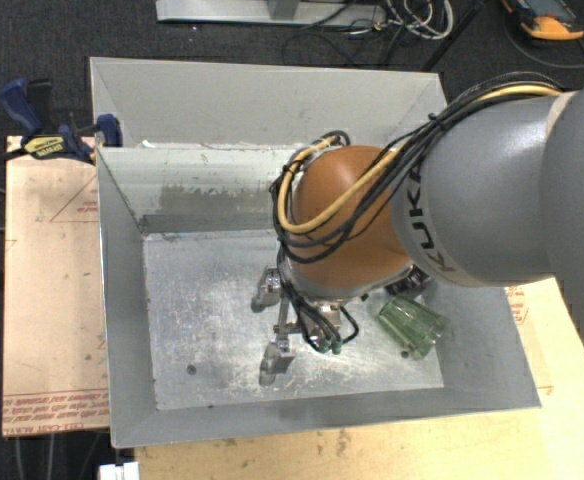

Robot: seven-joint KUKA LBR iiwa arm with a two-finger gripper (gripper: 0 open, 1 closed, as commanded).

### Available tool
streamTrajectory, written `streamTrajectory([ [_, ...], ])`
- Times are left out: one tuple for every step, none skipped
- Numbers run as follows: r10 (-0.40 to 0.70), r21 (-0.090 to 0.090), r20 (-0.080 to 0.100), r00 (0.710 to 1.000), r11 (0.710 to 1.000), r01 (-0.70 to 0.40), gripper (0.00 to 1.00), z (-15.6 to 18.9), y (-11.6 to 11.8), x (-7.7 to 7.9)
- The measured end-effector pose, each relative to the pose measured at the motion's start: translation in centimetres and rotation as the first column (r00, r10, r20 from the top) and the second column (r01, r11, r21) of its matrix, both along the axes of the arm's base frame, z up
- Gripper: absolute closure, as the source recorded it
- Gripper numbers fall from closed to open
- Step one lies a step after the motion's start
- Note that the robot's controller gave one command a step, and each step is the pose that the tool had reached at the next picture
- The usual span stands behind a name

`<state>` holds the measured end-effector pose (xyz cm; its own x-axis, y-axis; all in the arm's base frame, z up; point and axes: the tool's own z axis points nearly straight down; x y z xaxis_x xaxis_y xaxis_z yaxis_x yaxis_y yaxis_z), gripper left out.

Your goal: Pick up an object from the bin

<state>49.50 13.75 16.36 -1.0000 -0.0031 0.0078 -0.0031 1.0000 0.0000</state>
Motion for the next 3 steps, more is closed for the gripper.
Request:
streamTrajectory([
  [-0.003, 0.001, 0.007, 1.0, 1.0, 0.003, 0.0, 0.4, -0.1, 0.2],
  [0.262, 0.002, 0.01, 0.965, 0.965, -0.262, 1.0, 1.9, 7.8, 0.3],
  [0.262, 0.002, 0.01, 0.965, 0.965, -0.262, 1.0, 1.9, 7.8, 0.3],
])
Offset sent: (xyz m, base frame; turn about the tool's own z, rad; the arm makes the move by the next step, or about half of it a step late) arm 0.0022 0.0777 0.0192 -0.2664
